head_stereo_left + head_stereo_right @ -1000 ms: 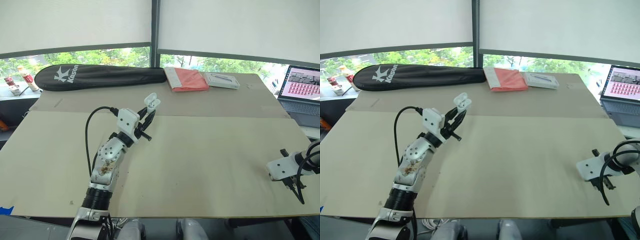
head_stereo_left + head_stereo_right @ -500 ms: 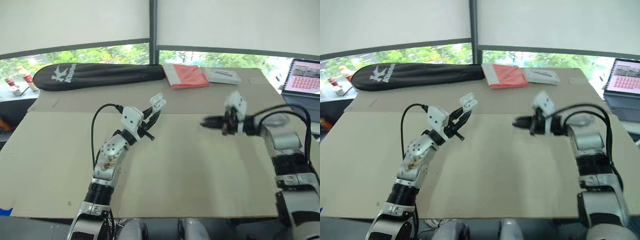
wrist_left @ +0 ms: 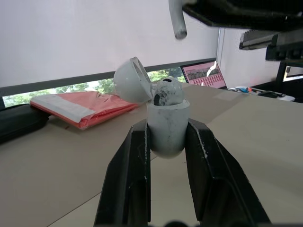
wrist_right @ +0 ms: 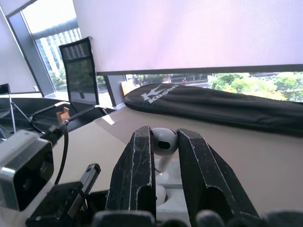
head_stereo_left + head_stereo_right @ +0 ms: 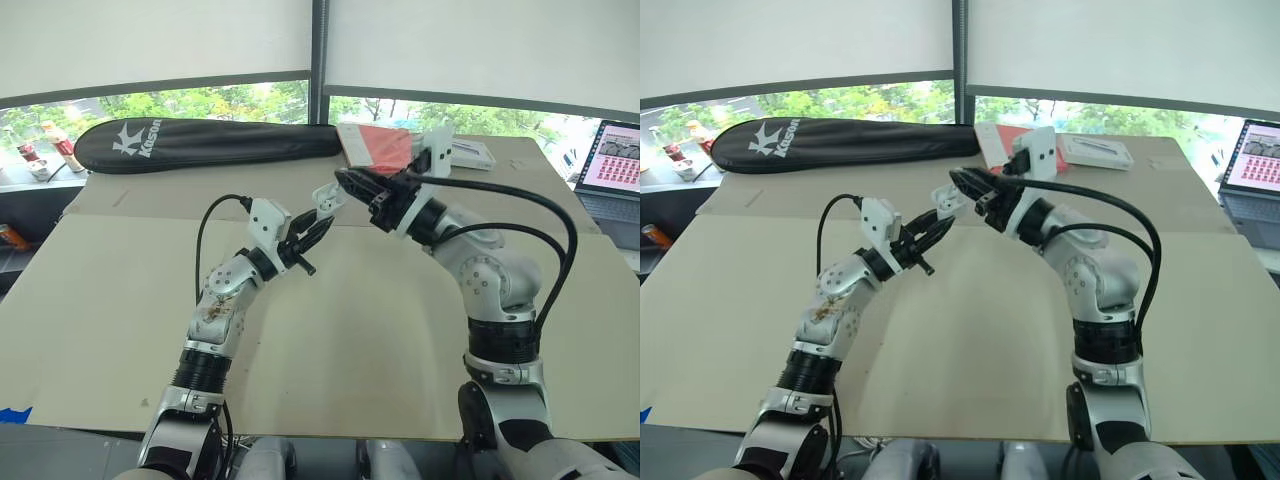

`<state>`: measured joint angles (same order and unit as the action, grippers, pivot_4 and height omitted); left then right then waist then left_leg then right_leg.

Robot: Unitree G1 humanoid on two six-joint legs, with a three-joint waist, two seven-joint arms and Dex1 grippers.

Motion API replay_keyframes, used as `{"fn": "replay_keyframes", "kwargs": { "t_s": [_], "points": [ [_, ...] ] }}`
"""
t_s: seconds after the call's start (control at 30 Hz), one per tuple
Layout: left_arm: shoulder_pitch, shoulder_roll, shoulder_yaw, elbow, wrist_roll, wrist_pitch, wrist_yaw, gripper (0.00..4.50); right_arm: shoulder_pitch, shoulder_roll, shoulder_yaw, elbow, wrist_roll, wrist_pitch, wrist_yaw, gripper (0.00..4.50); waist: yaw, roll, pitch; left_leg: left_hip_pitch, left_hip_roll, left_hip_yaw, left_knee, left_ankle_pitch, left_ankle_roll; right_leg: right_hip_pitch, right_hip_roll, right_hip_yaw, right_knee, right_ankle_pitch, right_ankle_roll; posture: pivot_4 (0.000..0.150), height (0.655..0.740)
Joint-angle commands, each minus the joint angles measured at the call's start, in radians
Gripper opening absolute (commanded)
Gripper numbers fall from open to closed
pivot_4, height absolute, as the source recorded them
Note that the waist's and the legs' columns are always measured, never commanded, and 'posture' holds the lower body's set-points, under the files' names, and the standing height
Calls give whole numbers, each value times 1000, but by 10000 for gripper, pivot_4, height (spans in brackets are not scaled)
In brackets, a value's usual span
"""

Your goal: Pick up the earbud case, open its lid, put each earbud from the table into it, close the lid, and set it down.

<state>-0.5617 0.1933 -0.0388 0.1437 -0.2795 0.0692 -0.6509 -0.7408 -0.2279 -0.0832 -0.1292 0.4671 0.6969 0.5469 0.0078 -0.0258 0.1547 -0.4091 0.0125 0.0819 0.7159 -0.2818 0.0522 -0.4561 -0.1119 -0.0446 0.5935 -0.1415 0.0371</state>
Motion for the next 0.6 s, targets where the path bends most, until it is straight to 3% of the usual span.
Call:
{"fn": "replay_keyframes", "kwargs": {
  "t_s": [0.03,0.6],
  "points": [
    [-29,-8,1,-41,-27,-5,-20,5425,1,-33,28,-45,-41,-73,1,3434,-5,0,0,1,0,0,-1,0,0,0,0,0,0,0,0,1500,7400],
    [-12,-16,-15,-90,-32,-7,-36,5425,46,-100,102,-14,-126,-165,22,3434,-20,0,0,4,2,0,-1,1,-1,0,3,3,1,0,-1,1500,7400]
  ]
}}
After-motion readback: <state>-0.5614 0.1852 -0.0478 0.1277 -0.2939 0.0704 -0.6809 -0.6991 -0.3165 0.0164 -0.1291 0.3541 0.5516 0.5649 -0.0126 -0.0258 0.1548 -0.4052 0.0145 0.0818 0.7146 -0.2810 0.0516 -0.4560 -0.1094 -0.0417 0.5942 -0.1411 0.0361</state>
